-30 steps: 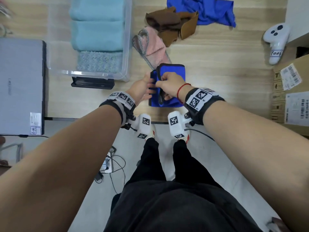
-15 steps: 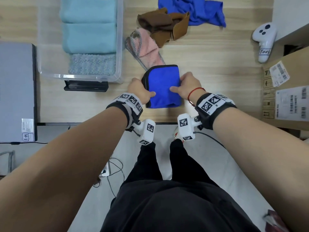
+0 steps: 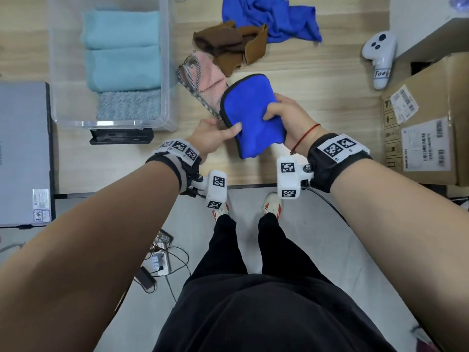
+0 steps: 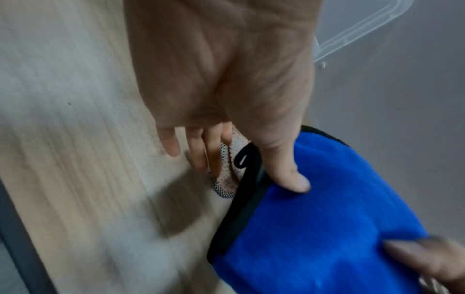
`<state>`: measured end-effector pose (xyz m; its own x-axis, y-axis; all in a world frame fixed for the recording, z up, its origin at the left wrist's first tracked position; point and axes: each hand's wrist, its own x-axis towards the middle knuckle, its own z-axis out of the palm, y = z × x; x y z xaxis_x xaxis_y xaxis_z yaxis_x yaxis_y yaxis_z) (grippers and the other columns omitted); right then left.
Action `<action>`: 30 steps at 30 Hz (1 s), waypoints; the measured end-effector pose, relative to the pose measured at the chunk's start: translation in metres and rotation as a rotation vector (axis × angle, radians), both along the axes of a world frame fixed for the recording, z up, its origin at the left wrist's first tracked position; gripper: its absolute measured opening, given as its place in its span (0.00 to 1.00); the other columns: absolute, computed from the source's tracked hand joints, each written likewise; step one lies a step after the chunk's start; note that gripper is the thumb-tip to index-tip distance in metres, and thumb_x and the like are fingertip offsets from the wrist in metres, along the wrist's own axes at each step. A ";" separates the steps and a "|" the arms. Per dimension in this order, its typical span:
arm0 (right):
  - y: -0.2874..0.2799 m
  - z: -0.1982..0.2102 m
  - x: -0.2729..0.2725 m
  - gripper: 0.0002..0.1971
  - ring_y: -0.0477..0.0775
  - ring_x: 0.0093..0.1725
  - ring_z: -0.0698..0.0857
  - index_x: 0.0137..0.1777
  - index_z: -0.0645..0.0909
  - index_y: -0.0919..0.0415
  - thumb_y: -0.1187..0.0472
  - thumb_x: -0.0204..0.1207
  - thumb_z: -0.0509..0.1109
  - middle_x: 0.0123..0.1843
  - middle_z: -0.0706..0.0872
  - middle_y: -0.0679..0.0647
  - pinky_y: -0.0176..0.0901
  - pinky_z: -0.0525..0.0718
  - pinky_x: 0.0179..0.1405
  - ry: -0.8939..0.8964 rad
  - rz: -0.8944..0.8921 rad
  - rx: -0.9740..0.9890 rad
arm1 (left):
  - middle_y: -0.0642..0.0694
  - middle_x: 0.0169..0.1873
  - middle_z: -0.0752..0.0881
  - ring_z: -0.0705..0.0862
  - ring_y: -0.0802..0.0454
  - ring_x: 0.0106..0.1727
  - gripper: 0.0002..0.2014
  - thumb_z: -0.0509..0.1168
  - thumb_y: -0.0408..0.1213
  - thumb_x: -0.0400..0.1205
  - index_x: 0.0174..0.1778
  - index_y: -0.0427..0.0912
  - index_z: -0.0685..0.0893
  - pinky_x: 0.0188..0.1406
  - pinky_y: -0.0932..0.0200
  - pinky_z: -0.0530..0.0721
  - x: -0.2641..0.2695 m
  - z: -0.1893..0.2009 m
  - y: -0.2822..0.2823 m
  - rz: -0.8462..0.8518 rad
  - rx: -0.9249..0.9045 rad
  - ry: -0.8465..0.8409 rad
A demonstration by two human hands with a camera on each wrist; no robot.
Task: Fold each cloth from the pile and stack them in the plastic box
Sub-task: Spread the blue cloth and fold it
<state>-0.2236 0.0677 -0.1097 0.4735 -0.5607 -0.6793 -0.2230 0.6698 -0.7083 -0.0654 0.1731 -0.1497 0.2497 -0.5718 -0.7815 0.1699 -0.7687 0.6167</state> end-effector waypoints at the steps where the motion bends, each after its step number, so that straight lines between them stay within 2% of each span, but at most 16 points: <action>1: -0.003 0.003 -0.007 0.23 0.64 0.49 0.84 0.60 0.78 0.70 0.70 0.62 0.62 0.52 0.84 0.65 0.53 0.80 0.47 -0.050 -0.039 0.034 | 0.60 0.63 0.84 0.79 0.60 0.64 0.27 0.74 0.56 0.74 0.65 0.50 0.78 0.64 0.53 0.75 -0.004 0.006 -0.002 -0.033 0.002 0.101; 3: -0.007 0.008 -0.025 0.22 0.66 0.53 0.85 0.62 0.78 0.68 0.73 0.68 0.57 0.56 0.86 0.65 0.56 0.82 0.52 -0.140 -0.101 0.094 | 0.59 0.63 0.85 0.82 0.58 0.65 0.21 0.68 0.56 0.78 0.65 0.53 0.80 0.73 0.48 0.71 -0.015 0.016 -0.006 -0.068 -0.016 0.319; 5: -0.011 0.005 -0.042 0.24 0.67 0.56 0.85 0.66 0.78 0.69 0.73 0.69 0.57 0.60 0.85 0.66 0.59 0.83 0.55 -0.169 -0.117 0.124 | 0.53 0.63 0.86 0.84 0.54 0.65 0.21 0.68 0.50 0.81 0.69 0.49 0.80 0.70 0.50 0.77 -0.025 0.016 -0.011 -0.038 -0.078 0.445; 7: -0.013 -0.004 -0.063 0.24 0.66 0.55 0.85 0.66 0.78 0.69 0.72 0.68 0.60 0.59 0.86 0.65 0.60 0.84 0.51 -0.092 -0.109 0.101 | 0.49 0.63 0.86 0.85 0.52 0.65 0.20 0.69 0.44 0.81 0.69 0.45 0.80 0.65 0.51 0.82 -0.039 0.014 -0.019 -0.017 -0.112 0.426; 9: -0.011 -0.019 -0.084 0.16 0.64 0.51 0.86 0.57 0.79 0.64 0.71 0.69 0.67 0.53 0.86 0.63 0.59 0.84 0.47 0.101 -0.104 0.023 | 0.46 0.61 0.88 0.86 0.49 0.62 0.19 0.71 0.40 0.80 0.67 0.41 0.81 0.62 0.49 0.85 -0.054 0.005 -0.026 -0.018 -0.090 0.293; 11: -0.004 -0.037 -0.103 0.16 0.64 0.49 0.86 0.54 0.75 0.56 0.71 0.70 0.72 0.50 0.86 0.62 0.55 0.84 0.44 0.310 -0.071 -0.074 | 0.41 0.57 0.88 0.87 0.43 0.59 0.23 0.76 0.41 0.73 0.62 0.37 0.82 0.59 0.43 0.86 -0.063 -0.012 -0.028 -0.106 -0.030 0.060; 13: 0.004 -0.055 -0.119 0.24 0.61 0.48 0.85 0.62 0.69 0.54 0.71 0.71 0.74 0.51 0.84 0.61 0.54 0.84 0.43 0.444 0.005 -0.167 | 0.41 0.54 0.88 0.87 0.41 0.56 0.32 0.76 0.45 0.63 0.63 0.40 0.77 0.57 0.43 0.86 -0.070 -0.028 -0.024 -0.274 0.024 -0.205; 15: 0.011 -0.067 -0.132 0.31 0.55 0.48 0.82 0.69 0.65 0.55 0.68 0.70 0.76 0.53 0.80 0.58 0.52 0.83 0.51 0.548 0.100 -0.332 | 0.45 0.52 0.84 0.83 0.45 0.53 0.35 0.75 0.40 0.66 0.68 0.42 0.70 0.58 0.50 0.83 -0.079 -0.030 -0.019 -0.415 0.019 -0.443; 17: 0.015 -0.068 -0.140 0.29 0.52 0.47 0.80 0.67 0.69 0.56 0.65 0.68 0.77 0.55 0.78 0.55 0.45 0.79 0.53 0.617 0.209 -0.585 | 0.45 0.51 0.79 0.78 0.47 0.50 0.31 0.74 0.34 0.70 0.68 0.40 0.69 0.52 0.54 0.78 -0.085 -0.030 -0.015 -0.464 -0.074 -0.619; 20: 0.019 -0.063 -0.142 0.16 0.47 0.44 0.75 0.55 0.78 0.56 0.64 0.68 0.74 0.50 0.79 0.50 0.44 0.78 0.50 0.565 0.394 -0.945 | 0.50 0.45 0.75 0.78 0.48 0.43 0.22 0.70 0.29 0.70 0.60 0.44 0.76 0.44 0.55 0.77 -0.088 -0.025 -0.012 -0.531 -0.297 -0.719; 22: 0.023 -0.063 -0.135 0.14 0.51 0.48 0.78 0.53 0.80 0.54 0.57 0.68 0.76 0.50 0.80 0.49 0.49 0.79 0.53 0.552 0.589 -1.022 | 0.50 0.44 0.77 0.79 0.52 0.41 0.16 0.70 0.32 0.72 0.55 0.46 0.81 0.46 0.52 0.80 -0.090 -0.020 -0.013 -0.686 -0.396 -0.693; 24: 0.030 -0.069 -0.132 0.18 0.55 0.55 0.78 0.56 0.80 0.53 0.53 0.67 0.77 0.54 0.80 0.51 0.52 0.80 0.55 0.594 0.771 -1.001 | 0.48 0.50 0.80 0.80 0.53 0.48 0.14 0.73 0.39 0.74 0.56 0.46 0.85 0.53 0.57 0.78 -0.093 -0.018 -0.013 -0.907 -0.414 -0.669; 26: 0.036 -0.077 -0.132 0.18 0.58 0.56 0.78 0.57 0.80 0.55 0.62 0.66 0.76 0.56 0.80 0.53 0.54 0.81 0.54 0.611 0.831 -0.997 | 0.48 0.56 0.79 0.79 0.51 0.56 0.18 0.74 0.45 0.75 0.60 0.47 0.85 0.57 0.60 0.74 -0.091 -0.022 -0.009 -1.074 -0.340 -0.675; 28: 0.039 -0.082 -0.136 0.20 0.61 0.53 0.78 0.55 0.81 0.58 0.74 0.63 0.70 0.55 0.81 0.56 0.57 0.82 0.50 0.599 0.822 -1.045 | 0.49 0.60 0.77 0.78 0.51 0.60 0.20 0.74 0.45 0.74 0.62 0.48 0.84 0.60 0.55 0.77 -0.087 -0.027 -0.004 -1.085 -0.287 -0.687; 30: 0.039 -0.084 -0.141 0.20 0.61 0.51 0.78 0.53 0.82 0.59 0.76 0.61 0.68 0.54 0.81 0.56 0.57 0.83 0.46 0.582 0.823 -1.095 | 0.51 0.61 0.76 0.78 0.52 0.60 0.20 0.75 0.44 0.74 0.62 0.48 0.83 0.59 0.54 0.78 -0.085 -0.028 -0.001 -1.076 -0.280 -0.704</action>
